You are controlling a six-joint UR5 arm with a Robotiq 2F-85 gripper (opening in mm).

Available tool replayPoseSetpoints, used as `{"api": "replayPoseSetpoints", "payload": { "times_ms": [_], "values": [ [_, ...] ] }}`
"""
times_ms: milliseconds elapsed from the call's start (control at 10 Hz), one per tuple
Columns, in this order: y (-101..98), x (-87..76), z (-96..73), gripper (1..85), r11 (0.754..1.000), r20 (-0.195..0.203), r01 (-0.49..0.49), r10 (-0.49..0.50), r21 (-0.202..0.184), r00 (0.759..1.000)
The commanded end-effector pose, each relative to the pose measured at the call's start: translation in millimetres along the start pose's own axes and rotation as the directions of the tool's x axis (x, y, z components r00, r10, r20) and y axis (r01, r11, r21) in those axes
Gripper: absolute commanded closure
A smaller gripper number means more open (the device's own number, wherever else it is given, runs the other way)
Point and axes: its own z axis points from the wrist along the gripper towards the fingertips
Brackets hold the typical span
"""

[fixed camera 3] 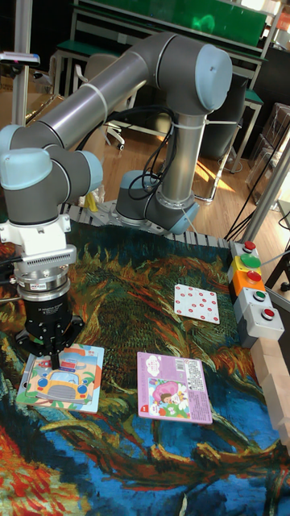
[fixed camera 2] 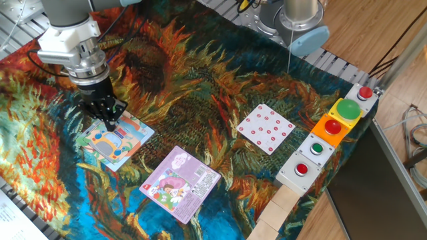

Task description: Assemble one piece of a puzzle

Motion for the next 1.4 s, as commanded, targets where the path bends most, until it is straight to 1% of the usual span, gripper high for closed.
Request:
{"api": "replayPoseSetpoints", "payload": {
  "times_ms": [0,300,1300],
  "values": [
    [-2.1,-0.3,-1.2,84.3,1.000,0.010,-0.007,0.007,-0.003,1.000],
    [-5.1,0.5,-0.9,84.3,1.000,0.014,-0.004,0.004,-0.001,1.000],
    [-5.7,0.8,-2.6,84.3,1.000,0.014,-0.005,0.005,-0.001,1.000]
  ]
}}
